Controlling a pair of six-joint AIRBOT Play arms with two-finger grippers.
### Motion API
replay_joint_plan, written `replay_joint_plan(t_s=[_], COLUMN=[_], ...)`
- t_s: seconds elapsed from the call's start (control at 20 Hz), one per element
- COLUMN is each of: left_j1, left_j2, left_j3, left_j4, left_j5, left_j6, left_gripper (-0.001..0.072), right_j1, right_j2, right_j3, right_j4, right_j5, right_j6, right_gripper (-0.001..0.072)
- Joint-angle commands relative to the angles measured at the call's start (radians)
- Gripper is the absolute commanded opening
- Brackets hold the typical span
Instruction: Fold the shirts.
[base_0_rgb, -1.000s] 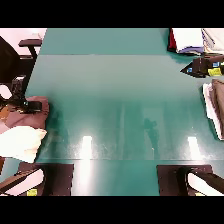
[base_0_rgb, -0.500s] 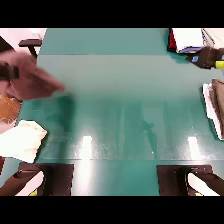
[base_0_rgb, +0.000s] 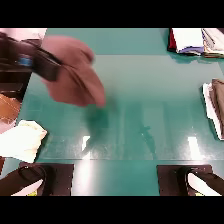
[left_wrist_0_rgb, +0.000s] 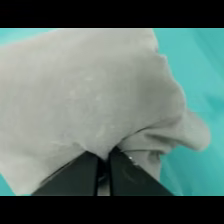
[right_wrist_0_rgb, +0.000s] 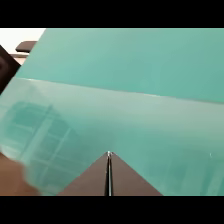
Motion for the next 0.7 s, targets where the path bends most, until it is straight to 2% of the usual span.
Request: replay_joint_plan(t_s=[0.0,0.05,0.1,0.15,0.25,0.35,0.45,0.65], left_j1=[-0.170,-0.190,-0.200,-0.200,-0.186,-0.111,-0.002,0.198], left_j2=[-0.179,-0.232,-0.285,-0.330,-0.385,-0.421,-0.454,-0.542], left_j3=[0.010,0.010,0.010,0.010,0.010,0.010,0.009,0.005], left_j4=[-0.037,-0.069,-0.112,-0.145,-0.129,-0.126,-0.153,-0.283], left_j5=[-0.011,0.010,0.040,0.081,0.146,0.186,0.178,0.127], left_j6=[-0.005,-0.005,-0.005,-0.006,-0.006,-0.025,-0.055,-0.049], left_gripper=[0.0031,0.0097,0.0423,0.0593,0.0593,0.0593,0.0593,0.0593], right_j1=[0.000,0.000,0.000,0.000,0.000,0.000,0.000,0.000], right_j2=[-0.070,-0.091,-0.109,-0.121,-0.130,-0.119,-0.092,-0.035], right_j3=[0.140,0.173,0.197,0.214,0.228,0.202,0.146,-0.023], right_j4=[0.001,0.001,0.001,0.002,0.002,0.001,0.000,0.000], right_j5=[0.117,0.157,0.190,0.216,0.256,0.263,0.262,0.250], right_j6=[0.000,0.000,0.000,0.000,0.000,0.000,0.000,0.000], right_gripper=[0.0018,0.0017,0.0018,0.0018,0.0018,0.0018,0.0018,0.0018])
